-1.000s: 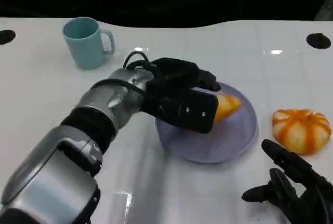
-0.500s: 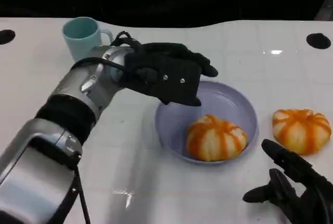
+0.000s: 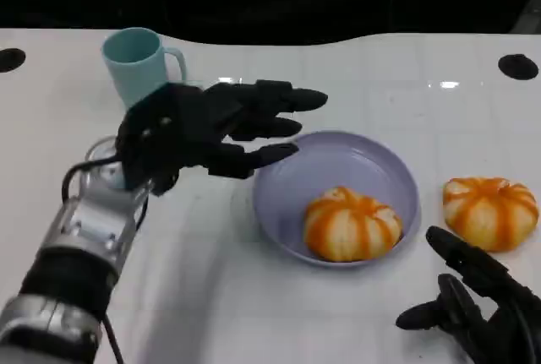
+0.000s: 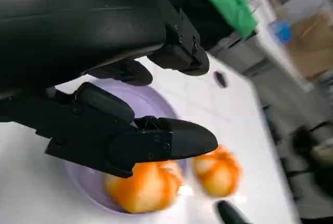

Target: Grasp the bread from the table and place it into the plate.

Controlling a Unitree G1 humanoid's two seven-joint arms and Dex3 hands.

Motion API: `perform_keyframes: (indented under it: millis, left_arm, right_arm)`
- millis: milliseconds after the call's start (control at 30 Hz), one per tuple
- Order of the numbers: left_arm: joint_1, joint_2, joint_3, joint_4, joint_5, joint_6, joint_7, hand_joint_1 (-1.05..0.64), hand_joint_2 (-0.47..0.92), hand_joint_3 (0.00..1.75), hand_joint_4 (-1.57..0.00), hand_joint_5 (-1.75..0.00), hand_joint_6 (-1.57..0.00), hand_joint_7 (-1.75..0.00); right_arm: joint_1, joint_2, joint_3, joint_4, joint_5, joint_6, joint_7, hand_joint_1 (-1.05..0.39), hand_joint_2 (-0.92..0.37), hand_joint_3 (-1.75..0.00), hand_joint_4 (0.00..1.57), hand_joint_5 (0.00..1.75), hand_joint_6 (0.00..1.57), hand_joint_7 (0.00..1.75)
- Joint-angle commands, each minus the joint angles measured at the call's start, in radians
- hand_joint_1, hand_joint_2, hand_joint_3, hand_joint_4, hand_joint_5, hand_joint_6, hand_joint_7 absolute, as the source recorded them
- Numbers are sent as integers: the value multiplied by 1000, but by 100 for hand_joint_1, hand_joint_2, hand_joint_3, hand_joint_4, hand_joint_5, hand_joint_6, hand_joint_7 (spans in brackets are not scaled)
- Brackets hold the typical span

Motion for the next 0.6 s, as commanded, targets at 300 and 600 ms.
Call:
perform_keyframes:
  millis: [300, 600]
  left_arm:
    - [288, -110, 199, -389, -397, 458, 62, -58, 92, 47, -60, -122, -83, -25]
    - [531, -149, 252, -691, -534, 702, 199, -53, 92, 53, -56, -174, -39, -157]
  right_arm:
    - [10, -12, -8, -25, 18, 11, -3, -75, -92, -32, 82, 100, 115, 6]
    - [17, -12, -6, -41, 21, 20, -2, -75, -92, -32, 82, 100, 115, 7]
